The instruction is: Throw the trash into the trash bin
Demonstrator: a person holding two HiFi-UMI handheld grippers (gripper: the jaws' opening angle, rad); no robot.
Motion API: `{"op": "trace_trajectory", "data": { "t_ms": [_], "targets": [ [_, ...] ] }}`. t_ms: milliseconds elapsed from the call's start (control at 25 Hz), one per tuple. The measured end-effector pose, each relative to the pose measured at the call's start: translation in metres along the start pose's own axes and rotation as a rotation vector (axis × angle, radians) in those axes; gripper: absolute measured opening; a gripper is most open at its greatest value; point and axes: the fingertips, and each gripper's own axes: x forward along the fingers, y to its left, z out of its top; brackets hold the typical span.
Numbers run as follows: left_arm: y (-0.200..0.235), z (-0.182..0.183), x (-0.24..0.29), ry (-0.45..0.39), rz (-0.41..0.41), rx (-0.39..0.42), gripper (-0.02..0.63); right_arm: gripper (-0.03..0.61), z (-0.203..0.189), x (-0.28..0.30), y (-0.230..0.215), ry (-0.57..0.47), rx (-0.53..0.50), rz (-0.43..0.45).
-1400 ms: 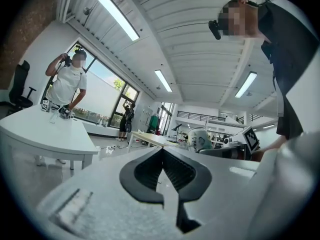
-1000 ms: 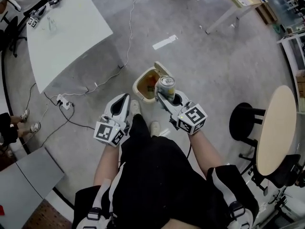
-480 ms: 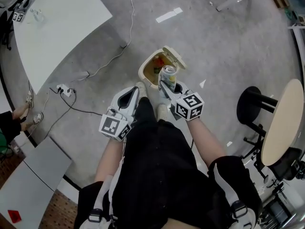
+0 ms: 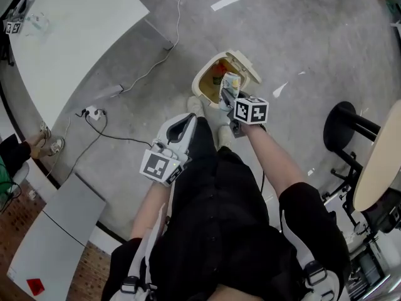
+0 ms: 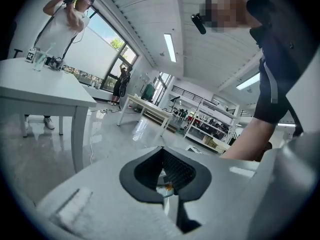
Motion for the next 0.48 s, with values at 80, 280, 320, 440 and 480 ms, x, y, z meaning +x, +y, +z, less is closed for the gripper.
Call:
{"op": "trace_trajectory", "data": {
  "t_ms": [80,280,320,440,480],
  "targets": [
    [0.007,-0.004,-0.003,0.006,0.015,-0.005,0.0,0.063,-0.002,0.011,-0.009,0.01,0.027,-0.016],
    [0.02,-0.006,-0.009,-0.003,0.048,-0.016,0.0,0.063,-0.019,0.035,-0.021,0.072,0.04,-0.062],
    [0.021,-0.007,-0.011,-0.004,0.051,-0.016,0.0,0.064,-0.022,0.039,-0.023,0.084,0.038,-0.077],
    [0.022,-0.009,-0.016,-0.002,0.056,-0.019,0.0,0.064,-0.026,0.048,-0.023,0.095,0.05,-0.094],
    [0.021,-0.01,-0.018,0.0,0.058,-0.02,0.0,0.064,-0.026,0.051,-0.023,0.096,0.049,-0.097]
  ]
}}
